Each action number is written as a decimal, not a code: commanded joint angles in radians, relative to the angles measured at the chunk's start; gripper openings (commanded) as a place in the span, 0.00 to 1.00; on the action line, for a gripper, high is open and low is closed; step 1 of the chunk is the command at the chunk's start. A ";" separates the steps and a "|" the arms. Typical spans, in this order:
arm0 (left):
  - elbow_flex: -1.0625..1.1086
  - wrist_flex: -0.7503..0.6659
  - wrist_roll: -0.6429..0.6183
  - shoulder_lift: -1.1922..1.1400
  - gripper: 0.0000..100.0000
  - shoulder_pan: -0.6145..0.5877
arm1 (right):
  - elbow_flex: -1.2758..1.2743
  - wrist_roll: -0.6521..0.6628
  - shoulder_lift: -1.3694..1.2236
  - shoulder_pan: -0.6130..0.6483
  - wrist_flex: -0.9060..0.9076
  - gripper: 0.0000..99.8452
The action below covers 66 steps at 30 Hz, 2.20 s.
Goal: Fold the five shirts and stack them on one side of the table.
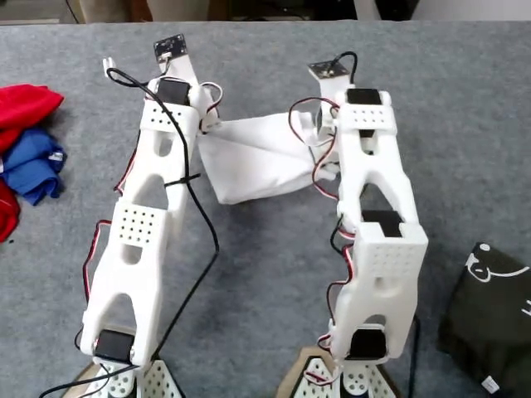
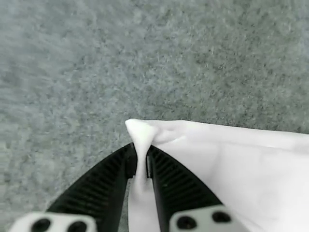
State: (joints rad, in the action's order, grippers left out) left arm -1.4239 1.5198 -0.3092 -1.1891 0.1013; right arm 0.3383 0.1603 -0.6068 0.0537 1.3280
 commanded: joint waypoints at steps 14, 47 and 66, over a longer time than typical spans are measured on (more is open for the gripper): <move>-0.005 -0.025 0.011 0.018 0.02 -0.081 | 0.062 -0.101 -0.102 0.136 0.003 0.10; -0.015 -0.021 0.009 -0.050 0.02 -0.083 | 0.746 -0.140 -0.257 0.159 0.459 0.15; -0.015 -0.023 0.009 -0.050 0.02 -0.084 | 0.596 -0.242 -0.234 0.248 0.459 0.18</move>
State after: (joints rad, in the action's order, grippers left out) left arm -1.4239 1.5090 -0.3076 -1.2520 0.0338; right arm 0.9337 -0.0621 -0.8723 0.2839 1.7683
